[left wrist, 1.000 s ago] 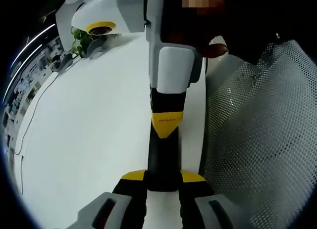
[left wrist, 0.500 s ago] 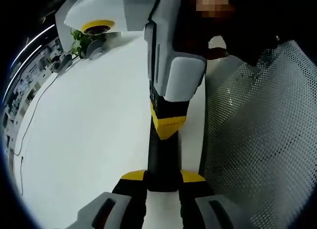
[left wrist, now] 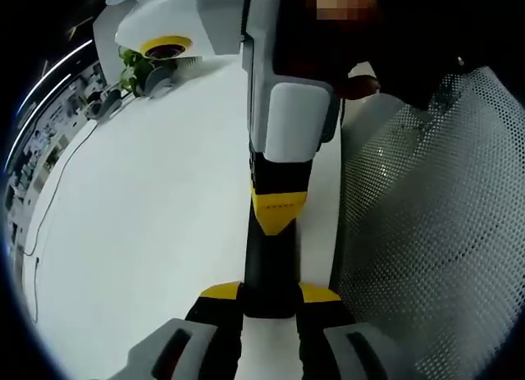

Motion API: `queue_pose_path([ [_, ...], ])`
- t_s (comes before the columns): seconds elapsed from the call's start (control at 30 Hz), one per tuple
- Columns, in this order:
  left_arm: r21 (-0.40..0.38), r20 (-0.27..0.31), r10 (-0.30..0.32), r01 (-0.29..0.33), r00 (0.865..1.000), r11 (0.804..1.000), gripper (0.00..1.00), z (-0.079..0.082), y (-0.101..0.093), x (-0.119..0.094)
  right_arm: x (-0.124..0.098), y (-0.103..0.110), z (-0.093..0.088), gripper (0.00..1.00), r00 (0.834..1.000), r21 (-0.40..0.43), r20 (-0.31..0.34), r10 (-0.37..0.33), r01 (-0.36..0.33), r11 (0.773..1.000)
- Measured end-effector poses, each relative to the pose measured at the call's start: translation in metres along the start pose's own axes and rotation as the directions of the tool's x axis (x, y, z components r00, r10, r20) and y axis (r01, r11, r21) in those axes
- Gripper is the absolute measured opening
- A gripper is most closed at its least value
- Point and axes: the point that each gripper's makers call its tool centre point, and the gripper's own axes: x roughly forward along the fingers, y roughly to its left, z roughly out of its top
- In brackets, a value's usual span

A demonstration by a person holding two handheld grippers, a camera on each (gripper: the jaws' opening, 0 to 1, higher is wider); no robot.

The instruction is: Press the specified remote control buttons in sequence, fully releasing each button before pressing the next.

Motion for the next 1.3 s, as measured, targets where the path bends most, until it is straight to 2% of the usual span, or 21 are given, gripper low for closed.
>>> queue_pose_path([
  [0.23, -0.004, -0.001, 0.002, -0.002, 1.0, 1.0, 0.25, 0.0001, -0.0003, -0.0001, 0.003, 0.0024, 0.0001, 0.0, 1.0, -0.037, 0.002, -0.009, 0.01, 0.999],
  [0.3, -0.004, -0.002, 0.002, -0.002, 1.0, 1.0, 0.25, 0.0, -0.0004, -0.0001, 0.0046, -0.0032, -0.0008, 0.0, 0.999, -0.073, -0.004, -0.049, 0.048, 0.996],
  [0.6, -0.003, -0.013, 0.007, -0.007, 1.0, 1.0, 0.25, 0.0001, -0.0003, 0.0, 0.0043, -0.0014, 0.0002, 0.0, 0.999, -0.051, 0.01, -0.036, 0.037, 0.998],
  [0.87, -0.004, -0.009, 0.009, -0.009, 1.0, 1.0, 0.24, 0.0004, -0.0006, -0.0002, 0.005, -0.0007, 0.0002, 0.0, 0.995, -0.099, 0.05, -0.092, 0.096, 0.99],
  [0.97, -0.014, -0.014, 0.014, -0.014, 1.0, 1.0, 0.24, 0.0007, -0.0006, -0.0004, 0.0053, -0.0021, 0.0015, 0.0, 0.993, -0.091, 0.047, -0.107, 0.111, 0.99],
  [1.3, -0.045, -0.017, 0.021, -0.022, 1.0, 0.999, 0.25, 0.0018, 0.0001, -0.0002, 0.0032, -0.0019, 0.0013, 0.0, 0.997, -0.054, 0.053, -0.064, 0.067, 0.996],
])
